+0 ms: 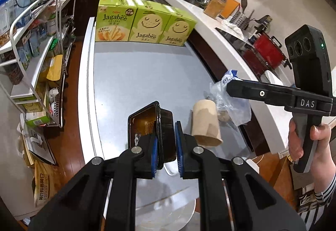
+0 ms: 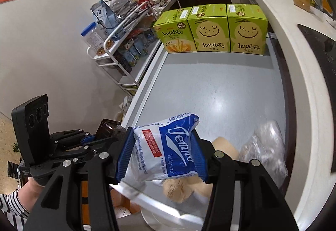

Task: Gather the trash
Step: 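Lift the white-blue packet and brown tray and carry both over the white bin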

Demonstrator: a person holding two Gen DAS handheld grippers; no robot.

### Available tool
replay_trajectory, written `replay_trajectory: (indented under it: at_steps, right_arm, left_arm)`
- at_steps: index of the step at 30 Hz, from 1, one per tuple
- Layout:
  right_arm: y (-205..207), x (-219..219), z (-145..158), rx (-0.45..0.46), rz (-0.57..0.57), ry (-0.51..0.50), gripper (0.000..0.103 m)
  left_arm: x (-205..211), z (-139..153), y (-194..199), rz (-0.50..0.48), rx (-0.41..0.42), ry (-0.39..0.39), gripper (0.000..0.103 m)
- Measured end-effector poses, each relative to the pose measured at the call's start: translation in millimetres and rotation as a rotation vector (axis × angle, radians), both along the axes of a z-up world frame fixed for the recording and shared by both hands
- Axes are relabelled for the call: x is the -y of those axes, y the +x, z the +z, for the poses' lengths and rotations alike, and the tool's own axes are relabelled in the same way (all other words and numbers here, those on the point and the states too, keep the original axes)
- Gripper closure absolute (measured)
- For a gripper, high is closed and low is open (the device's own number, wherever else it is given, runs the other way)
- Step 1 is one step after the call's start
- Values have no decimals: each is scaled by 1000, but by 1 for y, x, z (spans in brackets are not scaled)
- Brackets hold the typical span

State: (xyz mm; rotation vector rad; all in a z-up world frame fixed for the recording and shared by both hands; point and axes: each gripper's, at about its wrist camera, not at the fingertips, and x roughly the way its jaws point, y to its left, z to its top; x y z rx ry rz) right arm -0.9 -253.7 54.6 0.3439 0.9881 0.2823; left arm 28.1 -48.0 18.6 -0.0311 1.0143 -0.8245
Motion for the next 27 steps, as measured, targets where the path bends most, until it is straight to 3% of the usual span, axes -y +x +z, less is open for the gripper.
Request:
replay_trajectory:
  at_steps: [16, 27]
  right_arm:
    - [-89, -11, 8, -27, 23, 9, 53]
    - [-141, -32, -25, -137, 69, 6, 53]
  left_arm:
    - [-9, 11, -81, -80, -4, 35, 87]
    - [-9, -16, -132, -151, -80, 105, 87]
